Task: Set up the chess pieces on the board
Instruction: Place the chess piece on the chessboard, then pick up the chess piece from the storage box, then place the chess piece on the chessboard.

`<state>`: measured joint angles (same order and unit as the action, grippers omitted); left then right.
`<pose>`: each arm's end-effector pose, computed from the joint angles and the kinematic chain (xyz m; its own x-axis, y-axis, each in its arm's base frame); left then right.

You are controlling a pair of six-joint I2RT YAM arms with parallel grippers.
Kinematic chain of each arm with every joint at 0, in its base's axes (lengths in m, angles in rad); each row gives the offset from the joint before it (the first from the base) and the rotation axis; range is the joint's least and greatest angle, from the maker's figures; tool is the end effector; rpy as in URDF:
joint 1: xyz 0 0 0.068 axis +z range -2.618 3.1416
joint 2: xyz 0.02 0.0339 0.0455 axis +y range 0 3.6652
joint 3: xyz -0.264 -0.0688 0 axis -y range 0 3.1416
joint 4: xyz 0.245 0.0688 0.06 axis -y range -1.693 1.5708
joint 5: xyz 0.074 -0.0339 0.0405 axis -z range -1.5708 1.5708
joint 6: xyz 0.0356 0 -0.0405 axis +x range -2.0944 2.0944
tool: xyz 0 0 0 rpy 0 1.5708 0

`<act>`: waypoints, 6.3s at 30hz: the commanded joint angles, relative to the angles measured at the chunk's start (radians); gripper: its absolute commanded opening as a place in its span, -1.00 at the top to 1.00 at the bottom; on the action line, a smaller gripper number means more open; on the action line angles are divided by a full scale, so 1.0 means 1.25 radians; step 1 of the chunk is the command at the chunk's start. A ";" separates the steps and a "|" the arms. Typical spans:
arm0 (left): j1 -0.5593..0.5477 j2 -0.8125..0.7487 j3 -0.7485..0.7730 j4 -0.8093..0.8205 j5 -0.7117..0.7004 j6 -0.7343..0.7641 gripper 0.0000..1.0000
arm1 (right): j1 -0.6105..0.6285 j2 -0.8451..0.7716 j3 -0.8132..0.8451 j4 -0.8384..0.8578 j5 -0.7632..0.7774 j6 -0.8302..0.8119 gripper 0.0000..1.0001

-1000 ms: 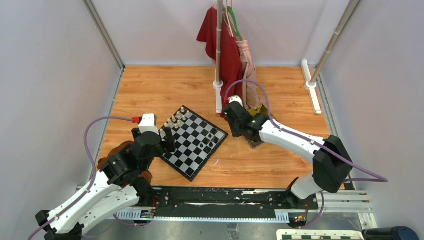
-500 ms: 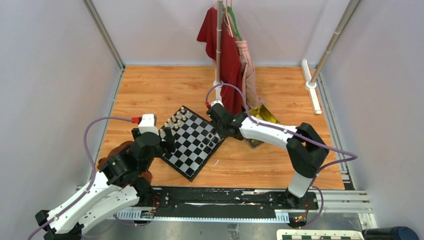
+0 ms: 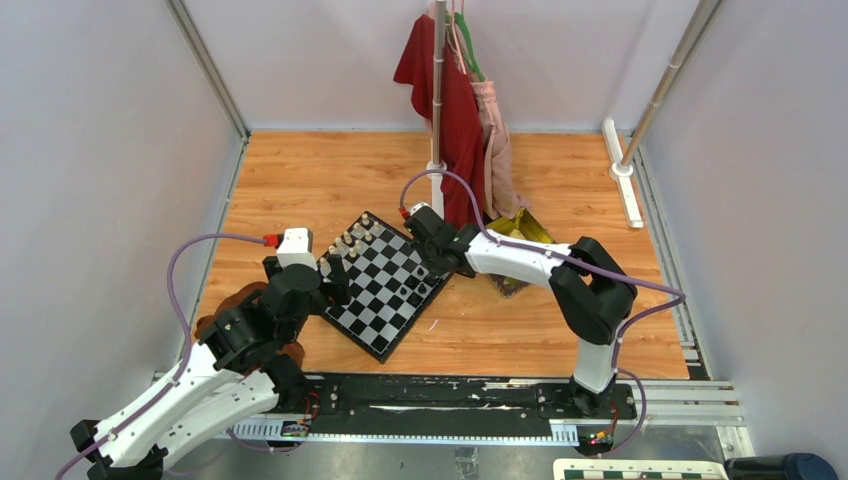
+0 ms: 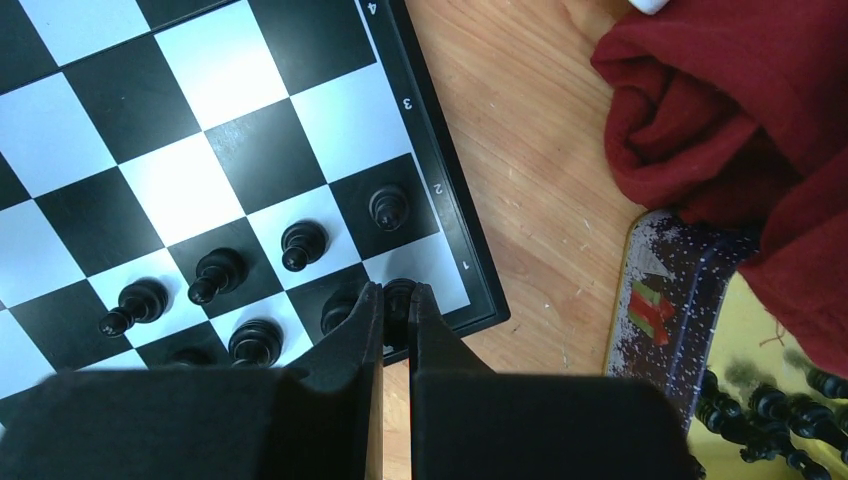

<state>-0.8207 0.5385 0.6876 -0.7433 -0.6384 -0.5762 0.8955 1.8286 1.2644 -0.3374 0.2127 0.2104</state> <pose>0.0917 -0.0673 0.2872 -0.4567 -0.1516 -0.8766 0.0025 0.9851 -0.1717 0.2521 0.3028 0.2031 -0.6217 -0.4497 -0.6413 -0.5636 0.8254 -0.0324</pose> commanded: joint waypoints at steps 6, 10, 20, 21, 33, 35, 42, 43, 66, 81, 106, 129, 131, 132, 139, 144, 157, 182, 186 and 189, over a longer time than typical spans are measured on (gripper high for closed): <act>-0.007 0.002 -0.015 0.003 -0.022 -0.004 -1.00 | -0.015 0.030 0.012 0.015 -0.018 -0.015 1.00; -0.007 0.004 -0.014 0.003 -0.021 -0.004 -1.00 | -0.018 0.027 -0.001 0.022 -0.013 -0.015 0.95; -0.009 0.005 -0.014 0.003 -0.017 -0.003 -1.00 | -0.026 0.028 -0.013 0.023 -0.015 -0.009 0.73; -0.009 0.004 -0.014 0.003 -0.016 -0.003 -1.00 | -0.026 0.028 -0.013 0.019 -0.017 -0.010 0.69; -0.013 0.004 -0.014 0.003 -0.017 -0.003 -1.00 | -0.026 0.018 -0.011 0.003 -0.029 -0.008 0.35; -0.013 0.002 -0.013 0.003 -0.017 -0.003 -1.00 | -0.026 0.013 -0.007 -0.001 -0.027 -0.010 0.35; -0.015 -0.001 -0.014 0.003 -0.020 -0.004 -1.00 | -0.025 -0.016 0.024 -0.037 -0.004 -0.023 0.34; -0.015 -0.003 -0.015 0.002 -0.019 -0.004 -1.00 | -0.025 -0.023 0.030 -0.043 -0.001 -0.025 0.34; -0.018 0.009 -0.013 0.003 -0.010 -0.002 -1.00 | -0.096 -0.320 -0.082 -0.151 0.257 0.091 -0.05; -0.026 0.012 -0.013 0.003 -0.007 0.000 -1.00 | -0.315 -0.349 -0.216 -0.135 0.235 0.213 -0.10; -0.029 0.028 -0.013 0.003 -0.019 -0.003 -1.00 | -0.399 -0.205 -0.214 -0.061 0.144 0.239 0.09; -0.032 0.041 -0.016 0.001 -0.024 -0.008 -1.00 | -0.428 -0.163 -0.213 -0.028 0.105 0.222 0.48; -0.032 0.042 -0.015 0.000 -0.025 -0.008 -1.00 | -0.429 -0.161 -0.213 -0.028 0.104 0.221 0.52; -0.032 0.042 -0.015 0.000 -0.025 -0.009 -1.00 | -0.430 -0.162 -0.213 -0.028 0.103 0.222 0.54; -0.034 0.042 -0.015 -0.001 -0.027 -0.010 -1.00 | -0.432 -0.169 -0.211 -0.035 0.099 0.214 0.82; -0.036 0.041 -0.015 -0.002 -0.027 -0.010 -1.00 | -0.431 -0.193 -0.213 -0.047 0.096 0.214 0.96; -0.037 0.031 -0.015 -0.001 -0.027 -0.011 -1.00 | -0.418 -0.292 -0.239 -0.077 0.086 0.209 1.00; -0.038 0.020 -0.015 0.000 -0.026 -0.010 -1.00 | 0.033 -0.426 -0.183 -0.241 0.152 0.180 1.00; -0.039 0.020 -0.016 -0.002 -0.028 -0.010 -1.00 | 0.110 -0.385 -0.153 -0.238 0.144 0.186 1.00; -0.039 0.019 -0.016 -0.001 -0.030 -0.011 -1.00 | 0.160 -0.344 -0.123 -0.230 0.137 0.181 1.00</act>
<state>-0.8555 0.5713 0.6769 -0.7437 -0.6495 -0.5770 1.0229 1.3437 1.0523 -0.5999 0.3740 0.4377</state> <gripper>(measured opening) 0.997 0.196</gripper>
